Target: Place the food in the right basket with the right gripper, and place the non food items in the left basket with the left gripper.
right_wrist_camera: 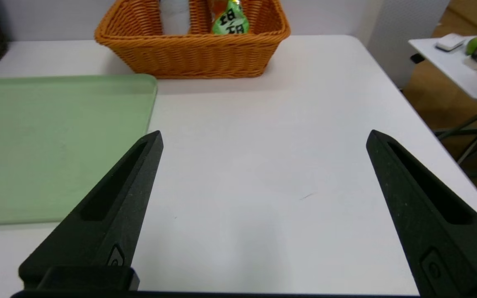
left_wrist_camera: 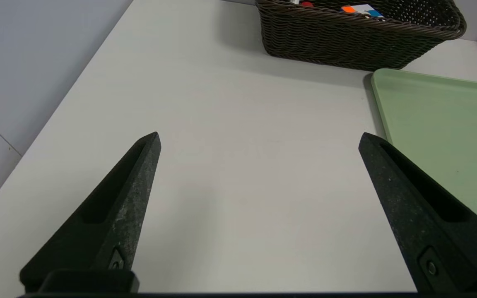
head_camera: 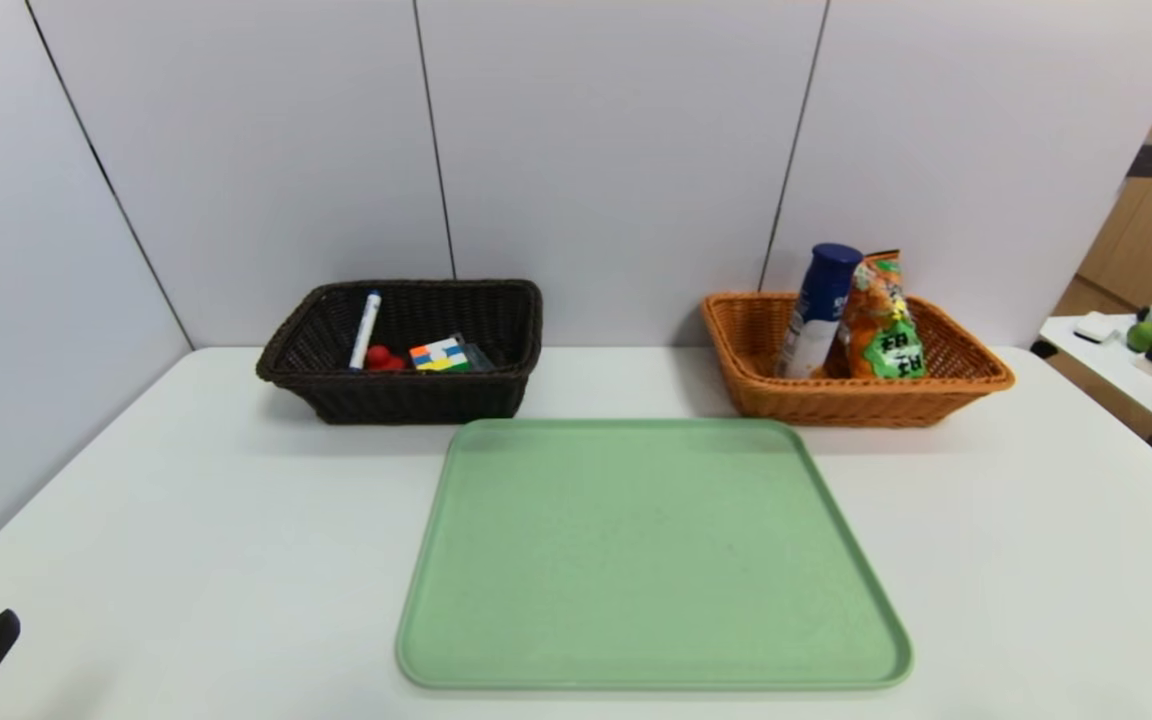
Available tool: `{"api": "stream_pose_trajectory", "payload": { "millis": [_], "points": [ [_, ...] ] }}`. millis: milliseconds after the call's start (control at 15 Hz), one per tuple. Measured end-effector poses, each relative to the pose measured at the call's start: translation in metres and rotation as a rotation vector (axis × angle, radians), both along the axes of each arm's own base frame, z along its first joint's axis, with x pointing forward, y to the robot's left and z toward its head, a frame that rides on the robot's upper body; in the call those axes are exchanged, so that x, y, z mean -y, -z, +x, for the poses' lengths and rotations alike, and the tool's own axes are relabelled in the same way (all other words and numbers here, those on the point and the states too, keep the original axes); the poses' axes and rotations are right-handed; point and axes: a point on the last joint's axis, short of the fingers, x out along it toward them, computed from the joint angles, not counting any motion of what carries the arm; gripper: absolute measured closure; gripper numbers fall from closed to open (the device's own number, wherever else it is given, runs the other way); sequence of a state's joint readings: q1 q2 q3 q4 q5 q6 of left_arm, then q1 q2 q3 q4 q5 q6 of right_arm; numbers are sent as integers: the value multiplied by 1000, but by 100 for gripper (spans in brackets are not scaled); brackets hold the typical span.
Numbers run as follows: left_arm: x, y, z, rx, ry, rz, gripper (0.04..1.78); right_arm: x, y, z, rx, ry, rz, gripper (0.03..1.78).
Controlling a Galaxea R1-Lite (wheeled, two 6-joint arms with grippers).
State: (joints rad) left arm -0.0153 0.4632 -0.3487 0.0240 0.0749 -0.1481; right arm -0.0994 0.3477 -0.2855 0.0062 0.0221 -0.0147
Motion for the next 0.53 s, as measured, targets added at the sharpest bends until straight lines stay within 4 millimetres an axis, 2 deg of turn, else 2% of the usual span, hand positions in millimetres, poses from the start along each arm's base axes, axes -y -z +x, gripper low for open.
{"api": "stream_pose_trajectory", "payload": {
  "millis": [133, 333, 533],
  "points": [
    [0, 8, -11, -1, 4, -1, 13, -2, -5, -8, 38, -73, 16, 12],
    [0, 10, -22, 7, 4, -2, 13, -1, -10, -16, 45, -162, 18, 12],
    [0, 14, -27, 27, 5, -2, 13, -1, 1, -24, 45, -166, 15, 12]
  ]
}}
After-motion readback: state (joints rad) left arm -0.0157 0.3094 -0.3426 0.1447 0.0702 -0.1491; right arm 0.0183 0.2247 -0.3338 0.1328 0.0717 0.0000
